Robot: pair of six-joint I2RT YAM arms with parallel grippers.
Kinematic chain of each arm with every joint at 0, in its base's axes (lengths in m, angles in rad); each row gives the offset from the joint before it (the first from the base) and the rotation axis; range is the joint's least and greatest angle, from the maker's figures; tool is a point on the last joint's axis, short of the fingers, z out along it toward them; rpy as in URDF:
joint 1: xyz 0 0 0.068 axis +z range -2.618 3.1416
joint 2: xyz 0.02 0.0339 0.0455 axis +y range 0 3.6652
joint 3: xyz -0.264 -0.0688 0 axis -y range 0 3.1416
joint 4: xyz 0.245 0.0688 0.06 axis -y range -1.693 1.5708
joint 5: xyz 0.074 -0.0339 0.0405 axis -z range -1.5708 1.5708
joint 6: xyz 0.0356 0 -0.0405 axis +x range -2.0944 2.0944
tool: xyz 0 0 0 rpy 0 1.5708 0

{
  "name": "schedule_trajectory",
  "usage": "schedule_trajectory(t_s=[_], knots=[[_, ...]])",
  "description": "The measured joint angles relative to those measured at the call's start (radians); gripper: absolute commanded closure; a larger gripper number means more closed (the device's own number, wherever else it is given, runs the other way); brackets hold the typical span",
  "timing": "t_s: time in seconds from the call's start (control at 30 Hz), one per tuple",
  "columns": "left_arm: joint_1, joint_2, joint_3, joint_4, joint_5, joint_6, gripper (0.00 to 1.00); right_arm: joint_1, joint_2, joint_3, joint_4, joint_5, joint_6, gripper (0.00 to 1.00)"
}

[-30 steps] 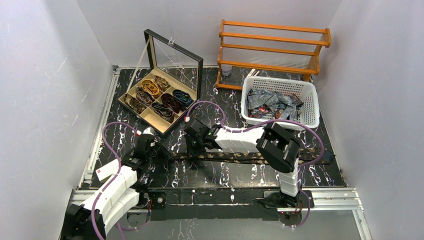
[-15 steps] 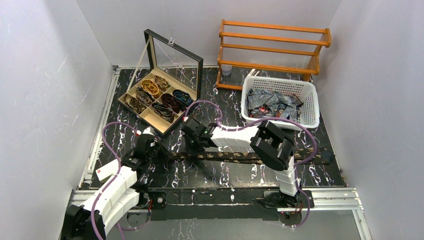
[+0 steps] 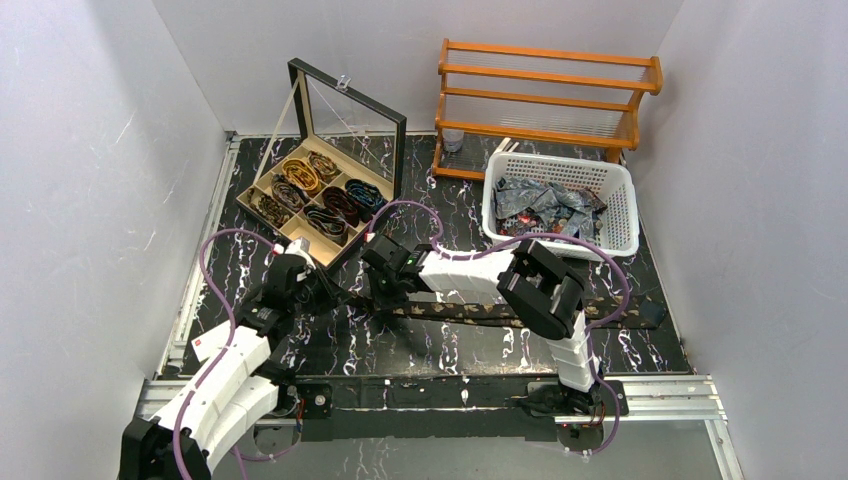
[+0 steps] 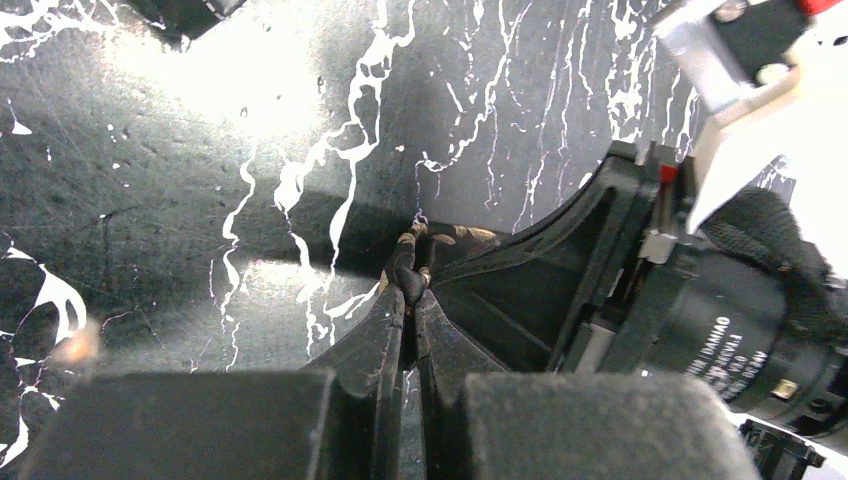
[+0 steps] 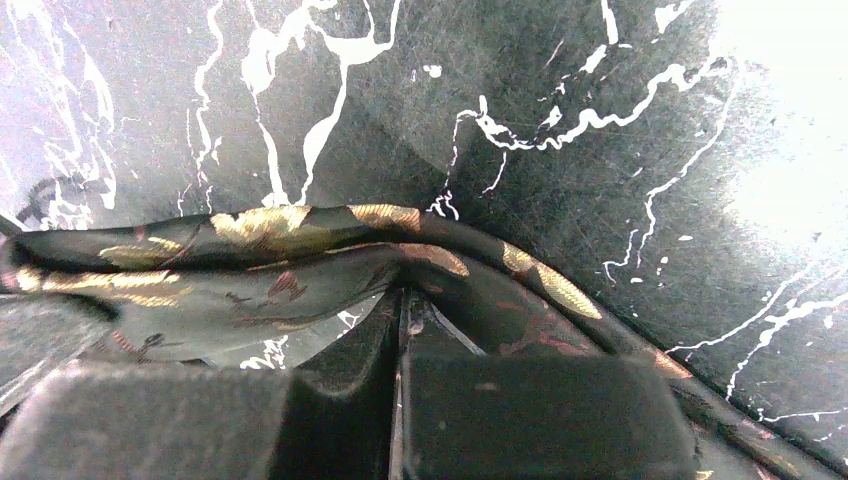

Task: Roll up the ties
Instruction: Roll the tie at the center of the board.

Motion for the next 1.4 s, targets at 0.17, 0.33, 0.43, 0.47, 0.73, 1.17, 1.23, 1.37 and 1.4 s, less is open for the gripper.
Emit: schedule_trajectory(t_s=[0.17, 0.33, 0.43, 0.47, 0.73, 1.17, 1.23, 1.37, 1.4], knots=[[0.000, 0.037, 0.045, 0.000, 0.037, 0.019, 1.00, -0.016, 0.000, -0.004, 0.003, -0.026, 0.004, 0.92], [-0.011, 0.052, 0.070, -0.011, 0.034, 0.036, 1.00, -0.031, 0.000, -0.011, 0.010, -0.051, 0.006, 0.91], [-0.013, 0.052, 0.070, -0.036, 0.003, 0.035, 1.00, -0.035, -0.025, -0.039, 0.019, -0.050, 0.003, 0.90], [-0.013, 0.053, 0.070, -0.042, -0.007, 0.032, 1.00, -0.035, -0.043, -0.055, 0.020, -0.049, 0.003, 0.90], [-0.013, 0.086, 0.070, -0.060, -0.045, 0.033, 1.00, -0.036, -0.166, -0.089, 0.050, -0.008, 0.002, 0.91], [-0.014, 0.100, 0.072, -0.059, -0.044, 0.049, 1.00, -0.050, 0.014, 0.037, 0.008, 0.028, -0.013, 0.91], [-0.020, 0.107, 0.081, -0.059, -0.043, 0.053, 1.00, -0.055, 0.029, 0.050, 0.009, 0.014, -0.011, 0.91], [-0.066, 0.122, 0.113, -0.057, -0.047, 0.057, 1.00, -0.056, 0.029, 0.050, 0.009, 0.005, -0.011, 0.92], [-0.086, 0.124, 0.123, -0.056, -0.048, 0.057, 1.00, -0.056, 0.029, 0.050, 0.009, 0.003, -0.012, 0.91]])
